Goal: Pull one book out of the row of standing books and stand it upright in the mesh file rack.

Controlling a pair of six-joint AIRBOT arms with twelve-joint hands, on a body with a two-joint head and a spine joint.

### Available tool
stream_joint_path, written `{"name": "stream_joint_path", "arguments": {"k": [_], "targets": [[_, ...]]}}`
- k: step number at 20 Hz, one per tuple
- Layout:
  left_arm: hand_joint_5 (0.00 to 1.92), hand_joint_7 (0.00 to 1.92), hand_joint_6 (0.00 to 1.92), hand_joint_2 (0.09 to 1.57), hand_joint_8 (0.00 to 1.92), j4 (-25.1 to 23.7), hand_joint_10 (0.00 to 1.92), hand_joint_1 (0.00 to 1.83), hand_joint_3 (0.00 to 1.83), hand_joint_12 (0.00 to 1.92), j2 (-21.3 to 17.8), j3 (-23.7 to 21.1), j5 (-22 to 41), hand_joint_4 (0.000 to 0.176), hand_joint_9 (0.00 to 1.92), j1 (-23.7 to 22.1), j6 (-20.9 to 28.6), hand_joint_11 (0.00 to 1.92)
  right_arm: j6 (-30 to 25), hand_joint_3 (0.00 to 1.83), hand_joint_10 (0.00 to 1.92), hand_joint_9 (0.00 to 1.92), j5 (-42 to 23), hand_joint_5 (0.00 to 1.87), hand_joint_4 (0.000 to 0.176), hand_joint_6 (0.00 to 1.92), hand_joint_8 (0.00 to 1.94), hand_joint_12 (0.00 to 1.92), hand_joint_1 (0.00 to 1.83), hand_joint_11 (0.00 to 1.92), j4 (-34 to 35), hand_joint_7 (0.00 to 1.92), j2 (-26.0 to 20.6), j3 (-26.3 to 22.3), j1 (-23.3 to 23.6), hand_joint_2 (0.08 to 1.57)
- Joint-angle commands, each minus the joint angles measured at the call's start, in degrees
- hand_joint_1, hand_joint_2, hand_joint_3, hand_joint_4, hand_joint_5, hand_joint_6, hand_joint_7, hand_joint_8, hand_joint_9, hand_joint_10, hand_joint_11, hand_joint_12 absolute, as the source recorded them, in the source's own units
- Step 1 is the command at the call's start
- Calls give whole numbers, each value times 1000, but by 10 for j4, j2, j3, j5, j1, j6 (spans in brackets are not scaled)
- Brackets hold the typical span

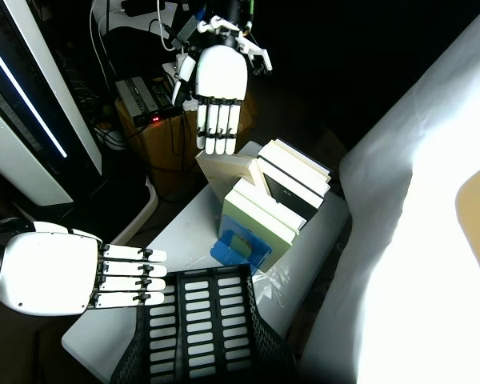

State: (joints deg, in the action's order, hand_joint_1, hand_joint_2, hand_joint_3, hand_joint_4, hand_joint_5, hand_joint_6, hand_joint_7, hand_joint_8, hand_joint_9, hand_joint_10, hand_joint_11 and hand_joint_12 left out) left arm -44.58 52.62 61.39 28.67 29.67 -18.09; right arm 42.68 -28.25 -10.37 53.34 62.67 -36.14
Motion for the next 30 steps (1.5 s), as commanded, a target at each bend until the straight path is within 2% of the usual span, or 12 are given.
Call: {"name": "stream_joint_path", "arguments": {"k": [1,2,8,9,10,13,14,16,20,21,25,30], "targets": [[4,0,0,1335,0,52,0,0,41,0,-12,-1,64,19,0,5,0,0,0,0,0,0,-66,0,0,0,0,0,502,0,-1,0,-7,-3,11,1335],[38,0,8,1362,0,97,0,0,22,0,-18,-2,81,0,0,17,0,0,0,0,0,0,-67,0,0,0,0,0,516,0,-13,0,-8,-7,19,1319],[0,0,0,1374,0,379,0,48,7,0,-39,-3,221,0,0,121,0,0,-42,0,0,0,-61,0,0,0,0,0,522,0,-110,0,-9,-12,66,1247],[0,0,0,1372,0,414,0,34,5,0,-40,-2,249,5,0,139,0,0,-46,0,0,0,-58,0,0,0,0,0,574,0,-120,0,-9,-11,74,1230],[0,0,0,1363,0,444,0,62,0,0,-41,-2,274,21,0,154,0,0,-53,0,0,0,-54,0,0,0,0,0,632,0,-136,0,-9,-9,86,1199],[0,0,0,1347,0,518,0,0,0,0,-38,2,342,17,0,194,0,0,-84,0,0,0,-40,0,0,0,0,1,623,2,-192,0,5,3,115,1167],[0,0,0,1348,0,537,0,54,0,0,-38,2,359,7,0,204,0,0,-94,0,0,0,-35,0,0,0,0,0,605,0,-210,0,12,8,125,1182],[0,0,0,1333,0,585,0,58,0,0,-33,4,401,24,0,231,0,0,-116,0,0,0,-24,0,0,0,0,0,657,0,-253,0,31,18,148,1170],[0,0,0,1322,0,668,0,82,0,0,-11,21,477,17,0,276,0,0,-165,0,0,0,0,0,0,0,0,0,718,0,-344,0,68,38,189,1151],[0,0,0,1325,0,692,0,102,0,0,-7,25,493,1,0,291,0,0,-189,0,0,0,0,0,0,0,0,0,600,0,-368,0,81,47,196,1158],[0,0,0,1331,0,769,0,116,0,0,0,28,542,0,0,338,0,0,-251,0,0,0,13,0,0,0,0,0,493,0,-466,0,125,70,225,1155],[0,0,0,1325,0,841,0,157,0,0,17,40,583,0,0,377,0,0,-340,0,0,0,27,0,0,0,0,0,730,0,-599,0,178,98,252,1063]]}}
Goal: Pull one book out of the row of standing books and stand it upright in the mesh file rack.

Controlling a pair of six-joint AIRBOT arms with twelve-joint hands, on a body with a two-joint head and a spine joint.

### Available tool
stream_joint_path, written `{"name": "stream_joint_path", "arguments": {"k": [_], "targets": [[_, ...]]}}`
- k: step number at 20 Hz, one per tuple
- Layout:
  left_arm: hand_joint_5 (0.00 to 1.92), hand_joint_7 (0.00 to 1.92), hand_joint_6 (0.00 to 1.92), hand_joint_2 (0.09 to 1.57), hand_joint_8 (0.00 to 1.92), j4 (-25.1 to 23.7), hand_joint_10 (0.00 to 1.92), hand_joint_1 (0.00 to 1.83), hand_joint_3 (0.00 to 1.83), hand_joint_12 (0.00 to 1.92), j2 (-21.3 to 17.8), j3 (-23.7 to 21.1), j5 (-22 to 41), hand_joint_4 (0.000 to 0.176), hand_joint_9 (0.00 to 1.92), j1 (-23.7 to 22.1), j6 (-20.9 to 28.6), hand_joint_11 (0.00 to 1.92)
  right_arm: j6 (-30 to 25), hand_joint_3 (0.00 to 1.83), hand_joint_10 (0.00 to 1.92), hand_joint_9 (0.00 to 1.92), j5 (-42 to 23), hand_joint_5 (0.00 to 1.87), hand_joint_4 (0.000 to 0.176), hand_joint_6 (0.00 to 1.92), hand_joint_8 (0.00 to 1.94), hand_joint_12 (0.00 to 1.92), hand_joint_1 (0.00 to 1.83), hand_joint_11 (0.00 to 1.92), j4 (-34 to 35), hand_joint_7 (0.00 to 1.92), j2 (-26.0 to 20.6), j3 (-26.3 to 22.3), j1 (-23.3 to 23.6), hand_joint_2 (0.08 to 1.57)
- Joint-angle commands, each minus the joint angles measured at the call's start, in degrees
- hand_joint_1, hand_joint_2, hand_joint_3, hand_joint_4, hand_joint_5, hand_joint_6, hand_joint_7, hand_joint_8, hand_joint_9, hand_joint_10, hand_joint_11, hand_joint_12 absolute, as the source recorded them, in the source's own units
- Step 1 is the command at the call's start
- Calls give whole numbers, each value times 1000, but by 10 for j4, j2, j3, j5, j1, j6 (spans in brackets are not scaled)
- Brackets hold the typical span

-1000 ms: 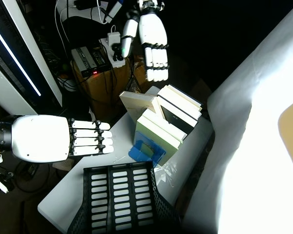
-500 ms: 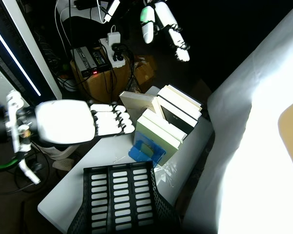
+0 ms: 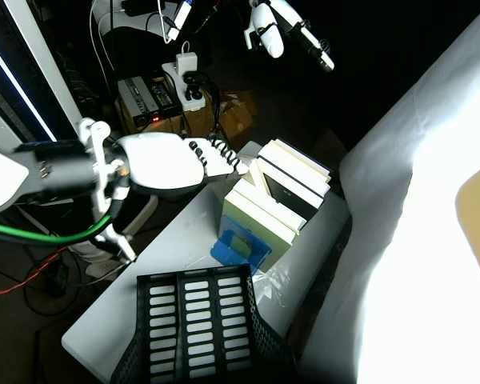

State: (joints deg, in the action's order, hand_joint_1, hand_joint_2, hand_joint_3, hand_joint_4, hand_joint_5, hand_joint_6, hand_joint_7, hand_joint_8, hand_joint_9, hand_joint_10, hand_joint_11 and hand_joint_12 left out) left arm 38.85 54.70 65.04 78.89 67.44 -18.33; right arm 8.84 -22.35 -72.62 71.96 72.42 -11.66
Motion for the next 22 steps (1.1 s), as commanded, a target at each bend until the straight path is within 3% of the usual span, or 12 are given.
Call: {"name": "stream_joint_path", "arguments": {"k": [1,8,12,22], "targets": [[0,0,0,1325,0,13,0,157,0,0,0,8,82,0,0,1,2,0,-4,0,0,0,-27,0,0,0,0,0,770,0,6,0,1,3,11,1064],[0,0,0,1311,0,24,0,299,0,0,2,9,89,0,0,3,2,0,-58,0,0,0,-12,0,0,0,0,0,831,0,-108,0,64,39,29,992],[0,0,0,1289,0,33,0,222,0,0,5,12,101,0,0,4,2,0,-87,0,0,0,-11,0,0,0,0,0,768,0,-156,0,87,56,33,975],[0,0,0,1310,0,63,0,126,8,0,9,17,128,0,0,17,2,0,-92,0,0,0,-11,0,0,0,0,0,682,0,-189,0,141,95,30,1030]]}}
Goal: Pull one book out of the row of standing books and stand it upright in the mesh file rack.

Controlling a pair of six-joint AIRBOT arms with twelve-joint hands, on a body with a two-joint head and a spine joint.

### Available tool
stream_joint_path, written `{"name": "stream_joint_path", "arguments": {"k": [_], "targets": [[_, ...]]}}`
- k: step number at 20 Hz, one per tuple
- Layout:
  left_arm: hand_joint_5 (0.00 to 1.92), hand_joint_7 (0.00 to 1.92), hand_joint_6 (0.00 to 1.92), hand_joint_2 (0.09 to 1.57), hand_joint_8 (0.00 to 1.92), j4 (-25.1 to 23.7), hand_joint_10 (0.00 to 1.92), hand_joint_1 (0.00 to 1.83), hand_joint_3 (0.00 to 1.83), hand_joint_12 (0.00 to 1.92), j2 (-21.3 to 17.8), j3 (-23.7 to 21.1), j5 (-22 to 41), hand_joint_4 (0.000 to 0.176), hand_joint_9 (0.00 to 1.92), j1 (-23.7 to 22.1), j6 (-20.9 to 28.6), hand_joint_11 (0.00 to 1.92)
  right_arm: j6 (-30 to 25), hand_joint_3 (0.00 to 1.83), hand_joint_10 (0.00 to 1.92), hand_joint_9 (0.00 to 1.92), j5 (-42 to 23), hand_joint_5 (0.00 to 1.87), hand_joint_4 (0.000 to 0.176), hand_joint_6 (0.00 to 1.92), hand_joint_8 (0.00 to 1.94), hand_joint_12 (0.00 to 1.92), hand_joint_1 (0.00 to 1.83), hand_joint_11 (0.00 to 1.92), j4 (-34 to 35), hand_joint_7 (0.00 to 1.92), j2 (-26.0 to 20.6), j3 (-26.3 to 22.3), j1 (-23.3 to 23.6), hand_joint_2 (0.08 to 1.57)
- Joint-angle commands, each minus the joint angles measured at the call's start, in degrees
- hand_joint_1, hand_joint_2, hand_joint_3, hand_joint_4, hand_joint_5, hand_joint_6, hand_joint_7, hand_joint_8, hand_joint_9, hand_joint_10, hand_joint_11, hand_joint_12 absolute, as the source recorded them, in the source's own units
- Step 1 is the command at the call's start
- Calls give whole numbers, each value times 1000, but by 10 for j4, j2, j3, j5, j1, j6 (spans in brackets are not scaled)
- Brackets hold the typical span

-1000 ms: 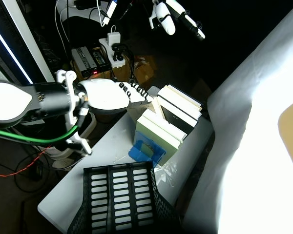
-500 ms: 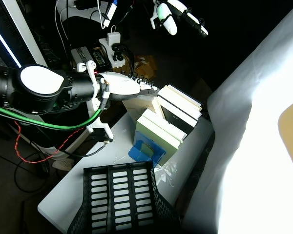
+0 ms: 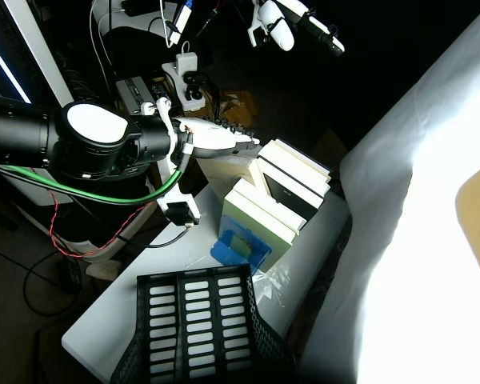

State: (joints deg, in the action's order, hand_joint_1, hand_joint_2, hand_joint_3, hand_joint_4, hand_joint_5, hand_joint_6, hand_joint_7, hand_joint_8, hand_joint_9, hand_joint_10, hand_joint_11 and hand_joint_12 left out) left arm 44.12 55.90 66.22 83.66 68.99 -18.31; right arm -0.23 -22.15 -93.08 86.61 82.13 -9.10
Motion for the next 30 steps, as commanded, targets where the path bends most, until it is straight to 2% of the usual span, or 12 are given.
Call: {"name": "stream_joint_path", "arguments": {"k": [1,2,8,11,16,23,25,30], "targets": [[0,0,0,1314,0,14,0,102,9,0,-3,5,84,0,0,4,2,0,-2,0,0,0,-12,0,0,0,0,0,725,0,11,0,2,2,3,1027],[0,0,0,1315,0,16,0,48,9,0,-2,5,87,0,0,6,2,0,-2,0,0,0,-10,0,0,0,0,0,759,0,8,0,8,6,2,1014],[0,0,0,1347,0,21,0,9,12,0,2,9,95,0,0,9,2,0,-2,0,0,0,5,0,0,0,0,0,838,0,-32,0,41,23,-5,987],[0,0,0,1349,0,24,0,9,11,0,4,10,98,0,0,10,2,0,-2,0,0,0,10,0,0,0,0,0,815,0,-52,0,53,25,-5,997],[0,0,0,1359,0,41,0,25,9,0,5,9,116,0,0,19,2,0,-41,0,0,0,11,0,0,0,0,0,739,0,-105,0,79,46,-11,1006],[0,0,0,1382,0,43,0,0,11,0,8,11,120,0,0,21,2,0,-65,0,0,0,16,0,0,0,0,0,816,0,-153,0,117,77,-29,981],[0,0,0,1372,0,43,0,41,5,0,8,11,120,0,0,21,2,0,-65,0,0,0,22,0,0,0,0,0,853,0,-168,0,120,79,-32,974],[0,0,0,1373,0,44,0,0,4,0,9,11,123,0,0,22,2,0,-71,0,0,0,31,0,0,0,0,0,869,0,-193,0,125,87,-37,931]]}}
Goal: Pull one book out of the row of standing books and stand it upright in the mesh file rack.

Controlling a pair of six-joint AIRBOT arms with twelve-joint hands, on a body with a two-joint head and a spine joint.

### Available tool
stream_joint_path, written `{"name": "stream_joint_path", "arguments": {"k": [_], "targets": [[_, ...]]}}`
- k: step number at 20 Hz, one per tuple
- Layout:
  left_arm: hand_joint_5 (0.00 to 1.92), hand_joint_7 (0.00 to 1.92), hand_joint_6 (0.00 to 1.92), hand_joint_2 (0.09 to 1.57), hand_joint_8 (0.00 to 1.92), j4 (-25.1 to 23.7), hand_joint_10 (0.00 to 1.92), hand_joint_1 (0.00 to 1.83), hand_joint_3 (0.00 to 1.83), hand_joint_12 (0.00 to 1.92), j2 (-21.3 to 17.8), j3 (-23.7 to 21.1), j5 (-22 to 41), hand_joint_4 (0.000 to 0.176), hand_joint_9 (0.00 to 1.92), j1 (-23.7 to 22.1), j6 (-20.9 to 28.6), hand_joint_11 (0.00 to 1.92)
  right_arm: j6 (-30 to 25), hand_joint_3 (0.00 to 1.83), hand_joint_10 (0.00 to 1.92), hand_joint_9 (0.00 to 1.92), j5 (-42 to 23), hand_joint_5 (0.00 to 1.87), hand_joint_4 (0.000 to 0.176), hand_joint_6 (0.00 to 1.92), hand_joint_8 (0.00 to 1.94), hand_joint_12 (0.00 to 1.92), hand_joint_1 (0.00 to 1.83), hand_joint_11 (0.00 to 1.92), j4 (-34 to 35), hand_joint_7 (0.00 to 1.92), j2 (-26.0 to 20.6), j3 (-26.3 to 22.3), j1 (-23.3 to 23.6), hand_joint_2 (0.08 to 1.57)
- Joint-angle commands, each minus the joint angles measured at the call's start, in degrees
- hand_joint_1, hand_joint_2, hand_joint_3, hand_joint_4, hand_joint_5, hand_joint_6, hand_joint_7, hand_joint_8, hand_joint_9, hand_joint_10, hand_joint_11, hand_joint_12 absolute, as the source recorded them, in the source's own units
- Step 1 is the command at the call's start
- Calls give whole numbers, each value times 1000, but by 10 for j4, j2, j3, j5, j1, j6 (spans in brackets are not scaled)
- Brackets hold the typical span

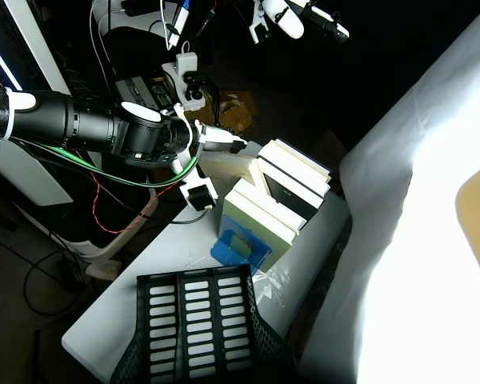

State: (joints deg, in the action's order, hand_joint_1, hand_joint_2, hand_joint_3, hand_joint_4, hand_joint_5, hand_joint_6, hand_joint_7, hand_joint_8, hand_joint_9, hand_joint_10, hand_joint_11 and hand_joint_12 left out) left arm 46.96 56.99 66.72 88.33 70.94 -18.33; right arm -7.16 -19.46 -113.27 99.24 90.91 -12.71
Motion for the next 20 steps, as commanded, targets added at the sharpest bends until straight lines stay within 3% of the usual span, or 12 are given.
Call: {"name": "stream_joint_path", "arguments": {"k": [1,5,16,18,20], "targets": [[0,0,0,1377,0,16,0,0,5,0,-2,6,76,0,0,3,2,0,-3,0,0,0,6,0,0,0,0,0,854,0,5,0,-2,0,-3,930],[0,0,0,1373,0,15,0,0,2,0,-2,5,78,0,0,3,2,0,-4,0,0,0,10,0,0,0,0,0,938,0,-4,0,-1,6,-5,977],[0,0,0,1374,0,20,0,15,0,0,-2,4,84,0,0,9,2,0,-4,0,0,0,31,0,0,0,0,0,961,0,-27,0,-1,18,-8,995],[0,0,0,1360,0,22,0,0,0,0,-2,4,86,0,0,10,2,0,-4,0,35,79,30,119,0,50,49,3,1041,7,-27,128,-1,17,-9,988],[0,0,0,1351,0,22,0,15,0,0,-2,4,87,0,0,10,2,0,-4,0,865,115,30,393,0,199,108,1177,1150,0,-27,519,-1,17,-10,1025]]}}
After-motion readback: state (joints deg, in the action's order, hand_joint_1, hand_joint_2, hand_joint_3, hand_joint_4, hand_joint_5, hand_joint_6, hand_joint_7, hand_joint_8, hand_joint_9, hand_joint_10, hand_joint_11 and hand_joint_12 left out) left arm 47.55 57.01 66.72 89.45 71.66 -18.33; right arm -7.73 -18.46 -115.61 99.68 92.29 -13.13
